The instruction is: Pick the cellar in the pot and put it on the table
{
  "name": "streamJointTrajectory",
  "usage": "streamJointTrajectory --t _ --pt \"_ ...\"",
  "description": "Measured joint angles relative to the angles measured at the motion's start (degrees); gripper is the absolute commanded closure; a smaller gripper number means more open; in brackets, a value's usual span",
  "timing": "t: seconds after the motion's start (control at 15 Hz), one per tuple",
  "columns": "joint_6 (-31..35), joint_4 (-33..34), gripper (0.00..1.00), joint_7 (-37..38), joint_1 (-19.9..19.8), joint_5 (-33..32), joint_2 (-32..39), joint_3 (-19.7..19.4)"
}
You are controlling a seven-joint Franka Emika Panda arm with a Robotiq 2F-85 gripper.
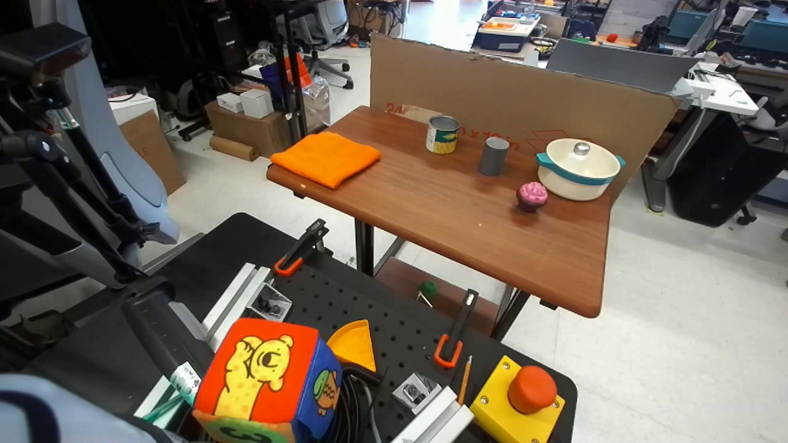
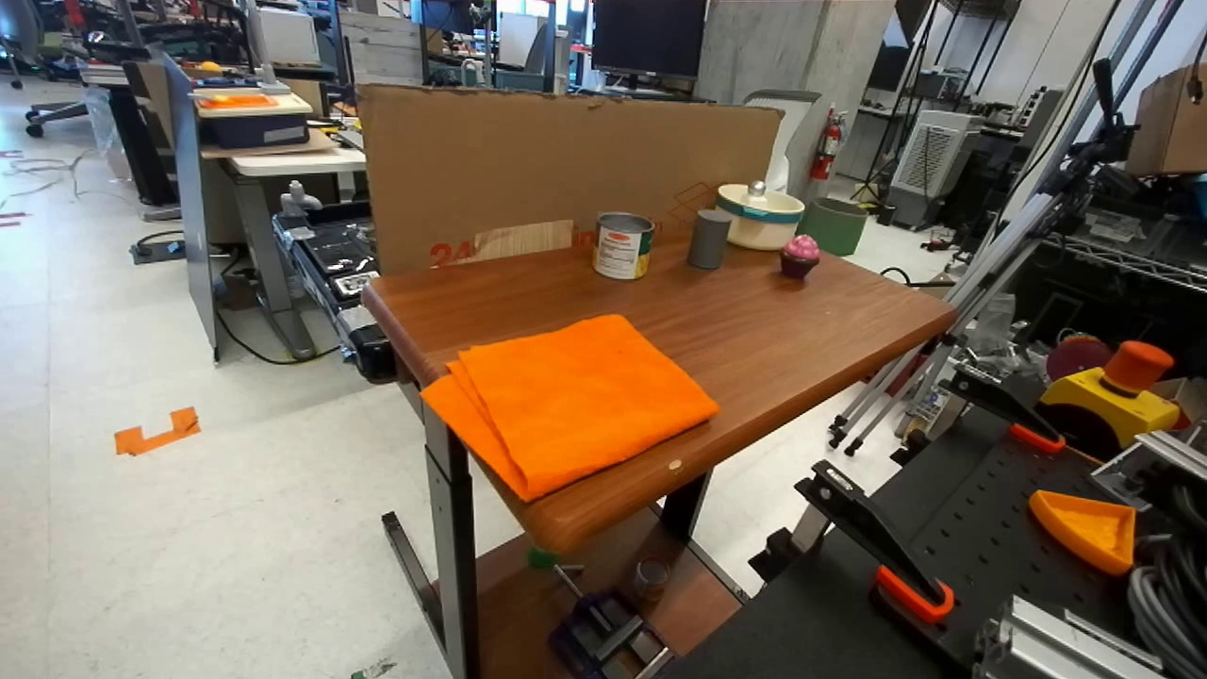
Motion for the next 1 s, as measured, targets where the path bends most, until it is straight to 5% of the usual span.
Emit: streamJointTrajectory --t 0.4,1.0 --pt "8.76 13.06 0.00 -0.86 -2.32 -0.30 17.14 -1.49" --pt "11.98 30.54 0.00 -4.39 -6.38 -0.36 38.87 -2.29"
